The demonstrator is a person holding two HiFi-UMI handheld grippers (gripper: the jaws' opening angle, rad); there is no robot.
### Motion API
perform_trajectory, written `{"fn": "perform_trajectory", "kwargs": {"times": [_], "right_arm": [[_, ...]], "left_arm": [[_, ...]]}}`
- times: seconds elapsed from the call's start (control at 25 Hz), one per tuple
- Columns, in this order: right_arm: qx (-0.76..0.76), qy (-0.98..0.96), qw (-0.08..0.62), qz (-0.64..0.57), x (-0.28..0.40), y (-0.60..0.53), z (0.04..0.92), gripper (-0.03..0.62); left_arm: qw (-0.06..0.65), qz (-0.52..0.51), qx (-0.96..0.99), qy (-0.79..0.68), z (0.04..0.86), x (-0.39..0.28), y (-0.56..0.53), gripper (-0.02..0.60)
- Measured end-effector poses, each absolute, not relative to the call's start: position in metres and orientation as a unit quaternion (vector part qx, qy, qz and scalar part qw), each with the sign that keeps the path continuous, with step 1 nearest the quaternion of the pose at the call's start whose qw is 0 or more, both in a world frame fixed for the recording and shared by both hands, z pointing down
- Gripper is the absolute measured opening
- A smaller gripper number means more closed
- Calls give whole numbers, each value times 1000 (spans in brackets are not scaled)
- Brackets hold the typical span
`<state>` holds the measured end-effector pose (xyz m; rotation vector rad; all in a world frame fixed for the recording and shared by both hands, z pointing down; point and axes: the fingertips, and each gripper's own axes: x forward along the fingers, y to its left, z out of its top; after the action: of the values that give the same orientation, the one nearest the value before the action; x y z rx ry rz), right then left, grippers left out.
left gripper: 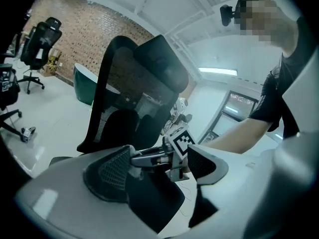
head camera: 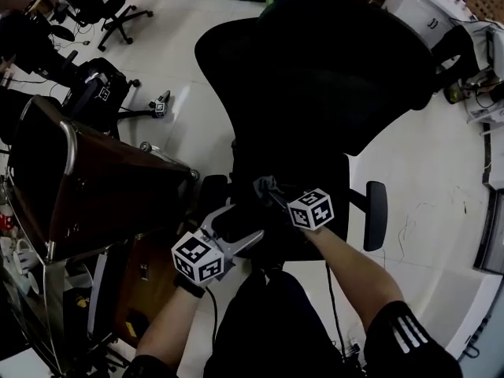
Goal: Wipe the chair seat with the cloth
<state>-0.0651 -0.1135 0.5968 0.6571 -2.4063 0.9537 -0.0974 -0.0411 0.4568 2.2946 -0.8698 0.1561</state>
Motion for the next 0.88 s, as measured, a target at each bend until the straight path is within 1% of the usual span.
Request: {"fn": "perform_trajectory", "kwargs": {"times": [0.32,0.52,0.72,0.88], "right_arm": [[219,-874,315,299,-115,-181,705,52],[231,-862,365,267,-133,-211,757,54],[214,-868,395,213,-152,-222,788,52],[197,-875,395,200,-149,-219,797,52]], "left_arm": [[343,41,866,-361,514,-103,-84,390],[350,46,860,-368,534,-107,-84,390],[347,47,863,-364,550,-104,-82,390],[353,42,863,-359,550,-98,-83,390]]}}
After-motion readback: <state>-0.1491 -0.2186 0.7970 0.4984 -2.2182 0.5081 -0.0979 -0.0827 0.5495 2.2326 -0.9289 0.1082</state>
